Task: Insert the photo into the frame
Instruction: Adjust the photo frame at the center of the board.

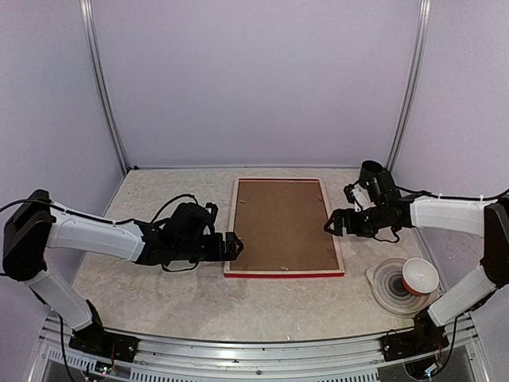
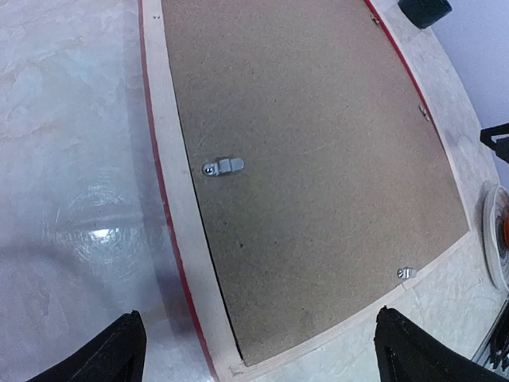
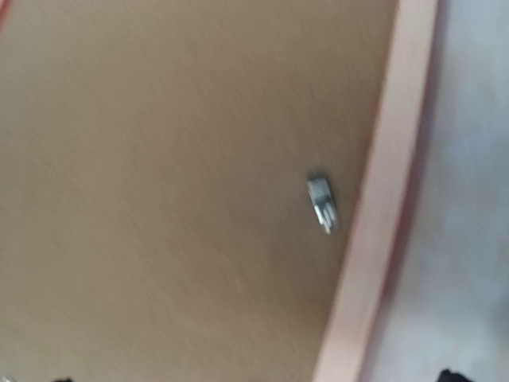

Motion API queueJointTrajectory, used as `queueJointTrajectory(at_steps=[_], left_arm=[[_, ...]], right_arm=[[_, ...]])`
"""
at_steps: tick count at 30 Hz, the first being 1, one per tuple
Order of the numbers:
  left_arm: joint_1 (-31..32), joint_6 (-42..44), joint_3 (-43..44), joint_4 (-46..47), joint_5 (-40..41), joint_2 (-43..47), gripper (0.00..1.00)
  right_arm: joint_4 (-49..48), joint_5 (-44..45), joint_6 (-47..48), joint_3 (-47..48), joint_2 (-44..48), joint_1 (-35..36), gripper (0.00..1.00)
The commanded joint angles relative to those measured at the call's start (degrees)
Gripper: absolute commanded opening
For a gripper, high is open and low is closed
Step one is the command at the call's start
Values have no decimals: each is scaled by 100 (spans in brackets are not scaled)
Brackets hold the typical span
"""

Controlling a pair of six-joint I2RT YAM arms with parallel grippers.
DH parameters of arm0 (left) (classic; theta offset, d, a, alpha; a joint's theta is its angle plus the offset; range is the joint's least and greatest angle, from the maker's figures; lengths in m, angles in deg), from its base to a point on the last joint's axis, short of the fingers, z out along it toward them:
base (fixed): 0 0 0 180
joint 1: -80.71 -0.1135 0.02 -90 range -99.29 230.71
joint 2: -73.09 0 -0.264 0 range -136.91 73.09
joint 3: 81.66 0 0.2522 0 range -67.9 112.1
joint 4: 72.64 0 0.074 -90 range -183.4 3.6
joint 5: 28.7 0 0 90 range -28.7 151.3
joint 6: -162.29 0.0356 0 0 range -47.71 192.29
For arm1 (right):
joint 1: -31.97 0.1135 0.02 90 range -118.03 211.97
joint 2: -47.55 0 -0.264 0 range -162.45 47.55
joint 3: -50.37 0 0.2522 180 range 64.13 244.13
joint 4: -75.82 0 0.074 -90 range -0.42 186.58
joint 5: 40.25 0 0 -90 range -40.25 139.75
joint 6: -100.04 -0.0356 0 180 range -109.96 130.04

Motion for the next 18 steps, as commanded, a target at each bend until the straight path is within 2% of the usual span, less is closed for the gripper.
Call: queueJointTrajectory(at_steps=[1,10,18], left_arm=[[208,248,-182,-399,521,142,99],[525,425,-138,-783,859,16,99],[672,452,-265,-718,773,0,99]], right_arm=[[330,532,20,-405,417,313,99],[460,954,-125,-782,596,722,99],[545,1189,-194,-954,634,970,99]])
